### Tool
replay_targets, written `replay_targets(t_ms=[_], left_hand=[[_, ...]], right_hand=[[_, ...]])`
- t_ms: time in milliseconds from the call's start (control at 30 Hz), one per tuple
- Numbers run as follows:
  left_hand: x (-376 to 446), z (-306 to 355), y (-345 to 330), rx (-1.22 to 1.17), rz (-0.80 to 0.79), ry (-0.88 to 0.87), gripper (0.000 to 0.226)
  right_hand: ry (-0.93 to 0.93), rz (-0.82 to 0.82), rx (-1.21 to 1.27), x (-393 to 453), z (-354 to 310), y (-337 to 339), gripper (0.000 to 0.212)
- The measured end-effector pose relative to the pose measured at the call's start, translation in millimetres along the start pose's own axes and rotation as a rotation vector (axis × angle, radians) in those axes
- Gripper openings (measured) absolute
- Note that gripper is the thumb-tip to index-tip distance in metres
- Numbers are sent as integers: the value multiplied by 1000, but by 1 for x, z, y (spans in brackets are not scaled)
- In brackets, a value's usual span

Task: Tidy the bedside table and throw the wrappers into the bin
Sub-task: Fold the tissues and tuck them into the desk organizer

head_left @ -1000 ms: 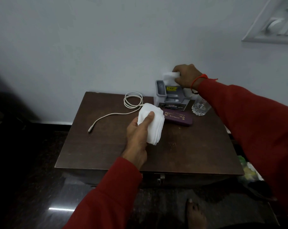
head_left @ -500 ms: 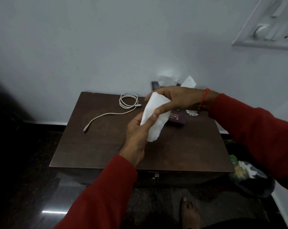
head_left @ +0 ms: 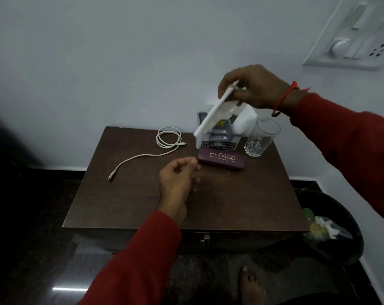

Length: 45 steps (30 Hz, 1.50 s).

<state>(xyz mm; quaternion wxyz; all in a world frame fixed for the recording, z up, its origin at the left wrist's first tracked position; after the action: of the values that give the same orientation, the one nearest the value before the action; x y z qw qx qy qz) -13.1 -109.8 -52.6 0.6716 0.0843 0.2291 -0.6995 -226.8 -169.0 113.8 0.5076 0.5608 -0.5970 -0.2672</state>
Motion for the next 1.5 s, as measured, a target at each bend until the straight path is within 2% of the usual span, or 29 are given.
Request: replay_targets(t_ms=[67,133,300,567,700,900,1133,1500], left_hand=[[1,0,0,2,1,3,3],[0,1,0,1,-3,2,3],[-2,2,-1,-9,-16,5,3],[-1,5,0,-22,-19,14,4],[-2,7,0,-23,-23,21,4],[-3,7,0,-20,-21,23,3],[-4,9,0,-26,-22,13,6],[-5,7,-1,-19,-26,17,4]], right_hand=[[125,91,-139,7,4,-2,15],[202,111,-255,12,7,-9,16],[263,147,-404,15,14,-36,20],[263,81,-295,13,24,-53,20],[244,176,-198,13,20,-44,19],[110,324,-104,14,27,-41,20],[221,113,-225,5,40,-46,20],[188,-34,-352,18,39,-61,22]])
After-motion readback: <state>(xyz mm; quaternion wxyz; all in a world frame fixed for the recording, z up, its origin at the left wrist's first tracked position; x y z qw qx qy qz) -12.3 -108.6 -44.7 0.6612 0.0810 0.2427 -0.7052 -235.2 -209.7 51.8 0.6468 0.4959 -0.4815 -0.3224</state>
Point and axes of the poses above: each hand's wrist, its own x-axis towards the middle knuckle, its own y-axis out of the back of the hand, z = x × y, the point moved 2 cm from there along x, towards the middle knuckle, and after that the axes turned 7 degrees about z, right-handed, at the moved point
